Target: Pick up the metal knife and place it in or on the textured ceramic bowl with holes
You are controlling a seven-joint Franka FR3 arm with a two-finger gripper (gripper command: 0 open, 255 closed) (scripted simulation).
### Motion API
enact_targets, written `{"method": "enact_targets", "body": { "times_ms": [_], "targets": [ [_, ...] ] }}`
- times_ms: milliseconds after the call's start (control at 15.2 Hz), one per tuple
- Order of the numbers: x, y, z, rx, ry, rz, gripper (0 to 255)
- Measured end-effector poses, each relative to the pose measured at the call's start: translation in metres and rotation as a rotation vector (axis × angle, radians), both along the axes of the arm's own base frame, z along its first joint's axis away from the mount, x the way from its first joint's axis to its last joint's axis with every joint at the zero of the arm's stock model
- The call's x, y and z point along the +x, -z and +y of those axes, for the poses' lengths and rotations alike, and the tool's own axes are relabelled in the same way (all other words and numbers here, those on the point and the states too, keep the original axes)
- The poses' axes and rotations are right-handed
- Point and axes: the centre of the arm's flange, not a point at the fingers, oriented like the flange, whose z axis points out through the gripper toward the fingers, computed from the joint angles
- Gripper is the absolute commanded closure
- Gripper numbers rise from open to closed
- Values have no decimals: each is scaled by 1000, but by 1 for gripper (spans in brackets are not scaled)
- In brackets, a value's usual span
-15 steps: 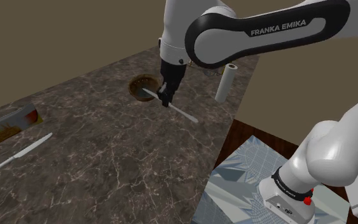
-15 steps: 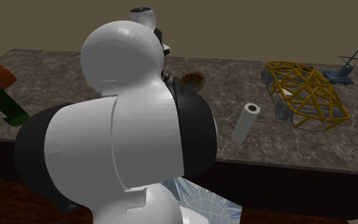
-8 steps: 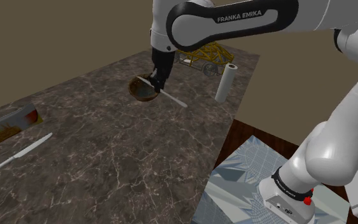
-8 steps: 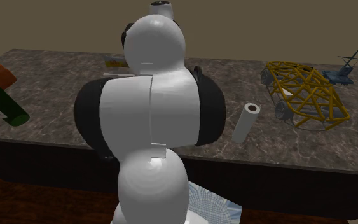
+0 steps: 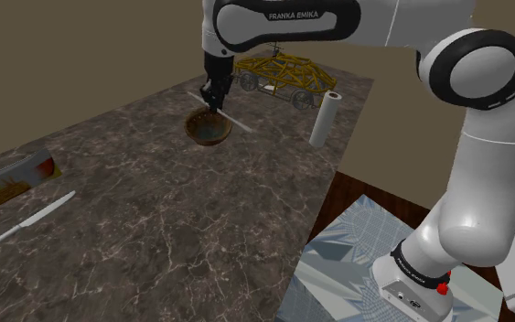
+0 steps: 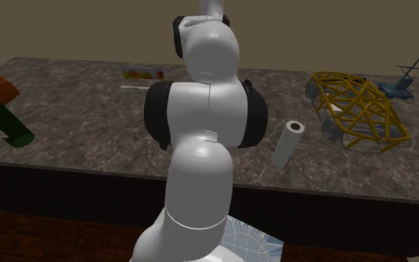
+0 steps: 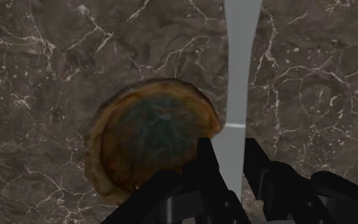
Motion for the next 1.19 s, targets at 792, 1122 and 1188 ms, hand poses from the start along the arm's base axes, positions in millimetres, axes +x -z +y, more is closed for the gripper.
{"method": "enact_targets", "body": {
  "times_ms": [792,1122,1188],
  "targets": [
    [93,18,-25,-1,1,1,255],
    [94,44,-25,-1,0,0,255],
    [93,50,-25,-1,0,1,255]
  ]
}}
